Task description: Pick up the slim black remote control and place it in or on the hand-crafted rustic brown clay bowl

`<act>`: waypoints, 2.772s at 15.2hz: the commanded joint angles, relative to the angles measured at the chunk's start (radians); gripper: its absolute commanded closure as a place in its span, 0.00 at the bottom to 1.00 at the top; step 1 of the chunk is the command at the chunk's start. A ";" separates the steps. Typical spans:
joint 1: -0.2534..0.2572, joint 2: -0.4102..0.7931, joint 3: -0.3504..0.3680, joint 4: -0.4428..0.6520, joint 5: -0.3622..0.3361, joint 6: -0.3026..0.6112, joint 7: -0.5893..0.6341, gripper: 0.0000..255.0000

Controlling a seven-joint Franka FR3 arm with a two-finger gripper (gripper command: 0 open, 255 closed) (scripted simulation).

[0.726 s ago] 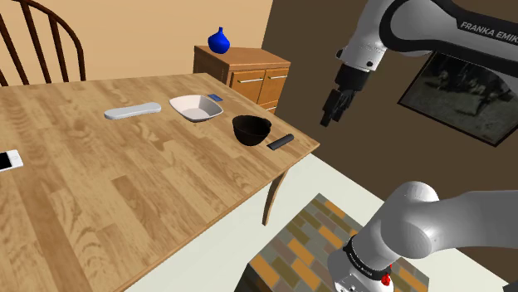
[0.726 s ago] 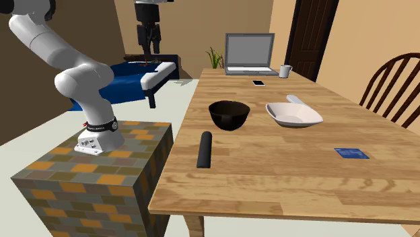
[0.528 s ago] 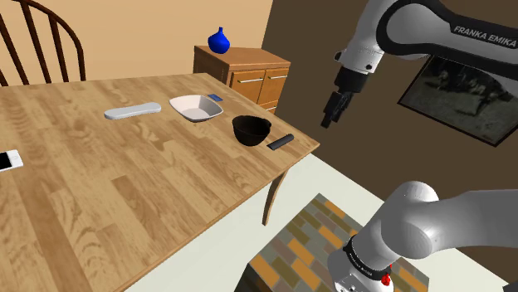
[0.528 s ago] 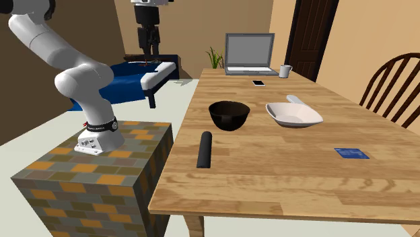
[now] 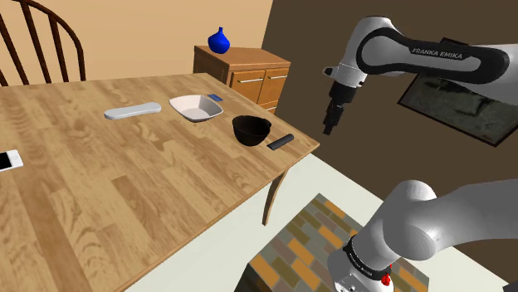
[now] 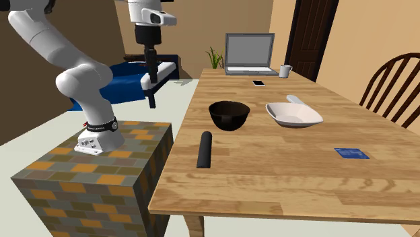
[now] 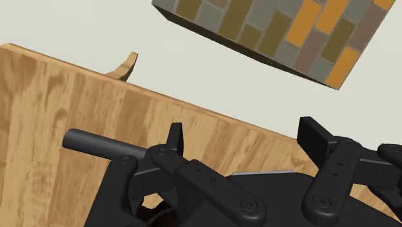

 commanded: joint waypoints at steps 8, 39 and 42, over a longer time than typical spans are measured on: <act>0.109 0.288 -0.237 0.073 -0.049 0.228 -0.556 0.00; 0.142 0.925 -0.307 0.326 0.294 0.532 -1.418 1.00; 0.142 0.925 -0.307 0.328 0.294 0.531 -1.419 1.00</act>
